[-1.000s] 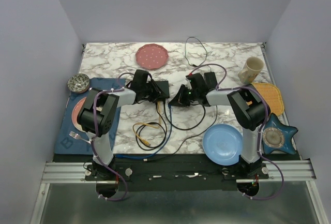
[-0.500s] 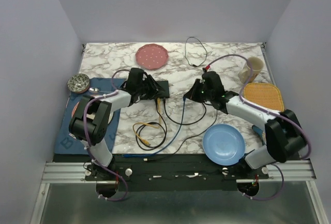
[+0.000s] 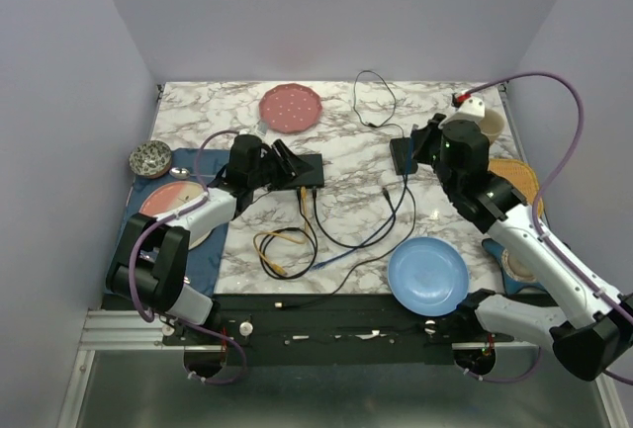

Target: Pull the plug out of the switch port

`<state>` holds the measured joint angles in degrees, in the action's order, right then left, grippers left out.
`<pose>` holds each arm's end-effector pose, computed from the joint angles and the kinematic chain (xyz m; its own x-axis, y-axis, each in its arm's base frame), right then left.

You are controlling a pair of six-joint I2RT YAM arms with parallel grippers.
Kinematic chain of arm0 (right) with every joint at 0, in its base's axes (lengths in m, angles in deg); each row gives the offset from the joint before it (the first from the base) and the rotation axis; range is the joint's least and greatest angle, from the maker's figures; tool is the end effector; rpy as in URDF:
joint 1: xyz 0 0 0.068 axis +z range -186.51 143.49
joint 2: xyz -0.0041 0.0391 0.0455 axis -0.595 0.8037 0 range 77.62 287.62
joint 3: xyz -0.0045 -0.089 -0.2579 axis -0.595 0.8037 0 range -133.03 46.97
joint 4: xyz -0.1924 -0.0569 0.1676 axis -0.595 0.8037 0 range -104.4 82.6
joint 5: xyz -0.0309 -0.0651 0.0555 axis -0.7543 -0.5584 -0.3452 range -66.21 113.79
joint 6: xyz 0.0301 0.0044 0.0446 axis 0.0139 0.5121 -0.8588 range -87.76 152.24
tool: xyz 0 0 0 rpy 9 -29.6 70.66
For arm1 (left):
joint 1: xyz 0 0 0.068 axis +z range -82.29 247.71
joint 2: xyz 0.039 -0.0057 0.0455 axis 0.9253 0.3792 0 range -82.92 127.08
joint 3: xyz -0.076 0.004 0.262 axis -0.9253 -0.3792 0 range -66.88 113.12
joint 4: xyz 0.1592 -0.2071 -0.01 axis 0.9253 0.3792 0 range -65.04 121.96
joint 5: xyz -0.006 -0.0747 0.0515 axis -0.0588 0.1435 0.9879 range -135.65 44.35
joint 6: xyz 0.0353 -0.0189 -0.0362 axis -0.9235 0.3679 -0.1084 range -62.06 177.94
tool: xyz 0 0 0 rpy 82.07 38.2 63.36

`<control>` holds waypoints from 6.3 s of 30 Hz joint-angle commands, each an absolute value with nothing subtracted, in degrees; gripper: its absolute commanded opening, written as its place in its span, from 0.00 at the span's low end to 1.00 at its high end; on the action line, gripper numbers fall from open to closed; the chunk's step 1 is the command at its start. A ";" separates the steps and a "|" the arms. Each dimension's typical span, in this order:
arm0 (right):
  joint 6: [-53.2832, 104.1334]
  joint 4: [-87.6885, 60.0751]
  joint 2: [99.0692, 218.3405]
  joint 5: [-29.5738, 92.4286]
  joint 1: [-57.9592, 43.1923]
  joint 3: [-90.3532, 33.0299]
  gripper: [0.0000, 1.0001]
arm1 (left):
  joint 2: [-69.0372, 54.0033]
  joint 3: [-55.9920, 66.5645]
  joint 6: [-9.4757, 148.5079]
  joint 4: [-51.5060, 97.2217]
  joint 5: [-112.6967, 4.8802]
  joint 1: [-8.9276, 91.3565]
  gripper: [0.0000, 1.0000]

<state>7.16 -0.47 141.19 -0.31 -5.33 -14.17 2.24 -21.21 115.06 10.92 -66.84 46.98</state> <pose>0.2232 0.1179 0.3694 -0.2764 0.2849 -0.9178 -0.0225 0.9529 0.3025 0.2965 -0.1260 0.2210 -0.7518 -0.5526 -0.3597 0.0074 0.5384 -0.8427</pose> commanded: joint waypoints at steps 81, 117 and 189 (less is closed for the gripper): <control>-2.65 -2.80 130.27 26.69 -14.98 2.94 0.49 | 14.52 45.77 73.61 55.28 -14.93 33.26 0.00; -6.34 -19.04 154.69 42.13 -11.03 0.31 0.43 | 22.49 29.40 92.99 37.94 -37.34 50.58 0.99; -31.65 -40.94 202.25 52.61 -4.78 -18.51 0.37 | 27.03 -2.02 100.30 27.42 -65.07 51.10 0.48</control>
<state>-29.12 -37.32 199.49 51.97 -5.35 -17.69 26.88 0.08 100.81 23.73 -64.45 50.87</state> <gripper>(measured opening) 0.354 0.480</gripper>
